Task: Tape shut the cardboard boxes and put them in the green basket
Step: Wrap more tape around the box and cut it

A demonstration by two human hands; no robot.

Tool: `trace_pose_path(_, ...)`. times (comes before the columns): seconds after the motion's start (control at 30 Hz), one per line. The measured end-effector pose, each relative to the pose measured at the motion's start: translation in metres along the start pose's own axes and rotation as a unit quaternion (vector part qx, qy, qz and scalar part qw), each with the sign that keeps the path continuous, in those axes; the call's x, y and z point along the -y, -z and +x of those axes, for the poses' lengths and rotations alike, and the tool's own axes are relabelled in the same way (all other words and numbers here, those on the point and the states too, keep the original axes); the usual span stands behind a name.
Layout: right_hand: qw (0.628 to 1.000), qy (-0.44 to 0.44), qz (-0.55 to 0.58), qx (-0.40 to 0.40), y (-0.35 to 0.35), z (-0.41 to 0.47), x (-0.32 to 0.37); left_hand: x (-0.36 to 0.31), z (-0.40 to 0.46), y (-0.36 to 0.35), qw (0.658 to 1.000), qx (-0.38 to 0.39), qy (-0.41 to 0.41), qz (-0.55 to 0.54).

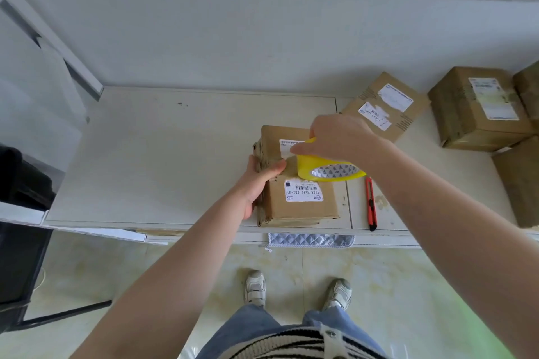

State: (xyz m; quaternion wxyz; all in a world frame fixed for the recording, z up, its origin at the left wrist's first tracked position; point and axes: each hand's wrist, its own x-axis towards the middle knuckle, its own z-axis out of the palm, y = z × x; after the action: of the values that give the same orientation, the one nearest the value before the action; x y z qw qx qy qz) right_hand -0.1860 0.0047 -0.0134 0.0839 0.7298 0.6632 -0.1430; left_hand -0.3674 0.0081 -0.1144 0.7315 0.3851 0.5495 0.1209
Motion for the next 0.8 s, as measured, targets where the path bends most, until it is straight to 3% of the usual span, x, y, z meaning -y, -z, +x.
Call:
trace_pose_path(0.17, 0.995, 0.033, 0.083, 0.052, 0.005, -0.004, -0.010, 0.002, 0.001, 0.010, 0.999, -0.018, -0.023, -0.044)
trace_pose_path(0.33, 0.998, -0.019, -0.031, 0.046, 0.000, -0.010, -0.049, 0.001, 0.003, 0.017, 1.000, -0.013, -0.018, -0.019)
trace_pose_path(0.8, 0.989, -0.097, 0.021, 0.106, -0.028, 0.008, -0.043, -0.001, 0.008, 0.019, 0.992, -0.058, -0.093, 0.063)
